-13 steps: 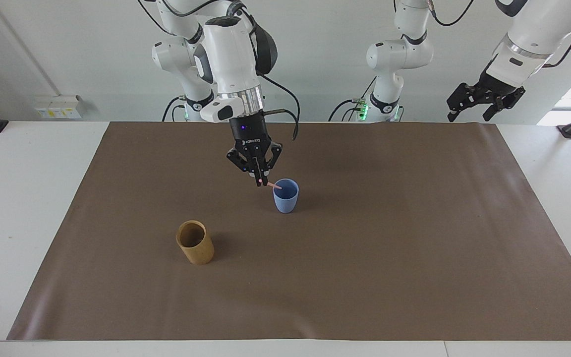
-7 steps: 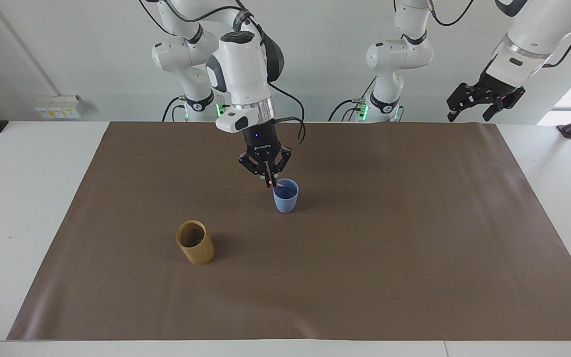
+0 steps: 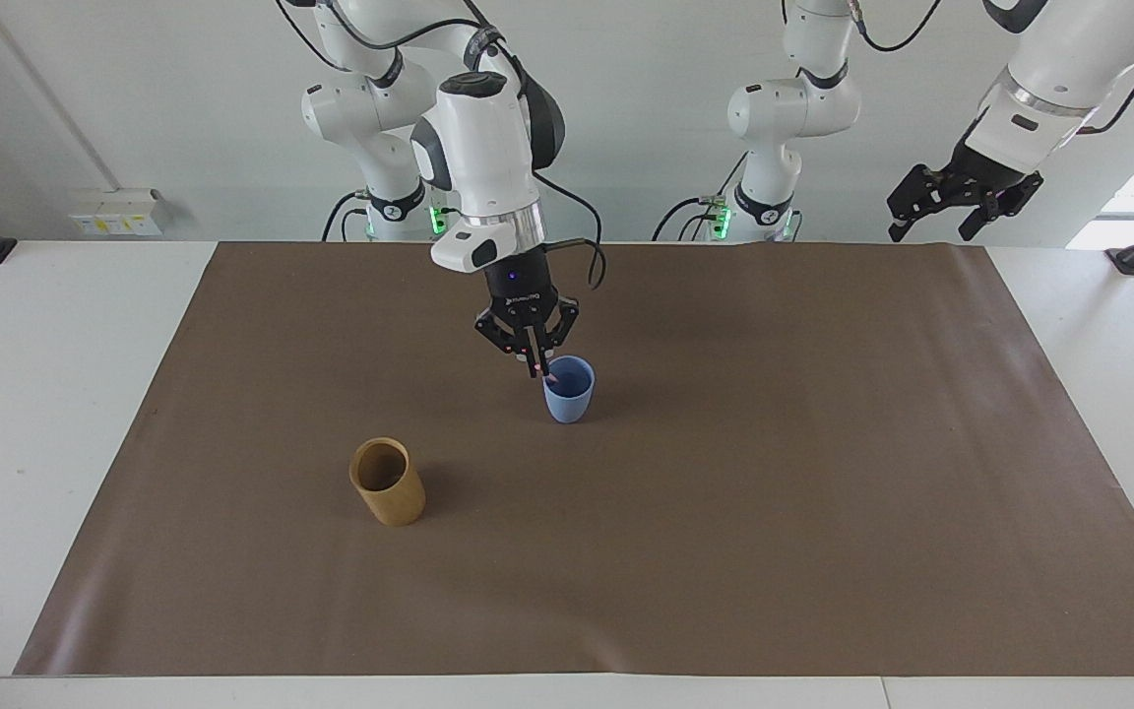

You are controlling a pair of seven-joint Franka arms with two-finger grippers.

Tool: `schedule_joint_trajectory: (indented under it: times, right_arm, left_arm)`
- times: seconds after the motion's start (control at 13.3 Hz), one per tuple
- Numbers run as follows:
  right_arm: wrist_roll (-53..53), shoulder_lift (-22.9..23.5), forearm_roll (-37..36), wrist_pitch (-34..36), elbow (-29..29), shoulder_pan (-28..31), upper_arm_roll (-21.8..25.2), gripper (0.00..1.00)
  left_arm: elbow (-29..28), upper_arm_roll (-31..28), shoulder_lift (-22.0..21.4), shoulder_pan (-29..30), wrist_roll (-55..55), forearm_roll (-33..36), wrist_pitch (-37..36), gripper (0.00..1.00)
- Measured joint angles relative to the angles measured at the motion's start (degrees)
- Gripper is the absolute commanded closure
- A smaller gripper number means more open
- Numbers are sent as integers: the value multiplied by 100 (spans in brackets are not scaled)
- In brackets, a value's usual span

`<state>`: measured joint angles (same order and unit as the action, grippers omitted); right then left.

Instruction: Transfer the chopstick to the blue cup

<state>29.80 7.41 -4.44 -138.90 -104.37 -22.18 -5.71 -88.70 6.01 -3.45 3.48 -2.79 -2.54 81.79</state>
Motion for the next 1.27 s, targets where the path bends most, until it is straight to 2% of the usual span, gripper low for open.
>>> schedule_joint_trajectory:
  times: [0.38,0.6,0.82,1.05,1.27]
  right_arm:
    - [2,-104,0,212,356,211,34,0]
    - [-161,-549,0,1132,424,835,57,0]
    - [-874,-1009,0,1910,427,1547,82,0]
    - [-1230,-1156,0,2617,536,1920,96,0]
    - [-1236,-1146,0,3660,1044,2026,97,0]
  left_arm:
    - [0,0,0,0,0,0,0,0]
    - [0,0,0,0,0,0,0,0]
    - [0,0,0,0,0,0,0,0]
    - [0,0,0,0,0,0,0,0]
    - [0,0,0,0,0,0,-1,0]
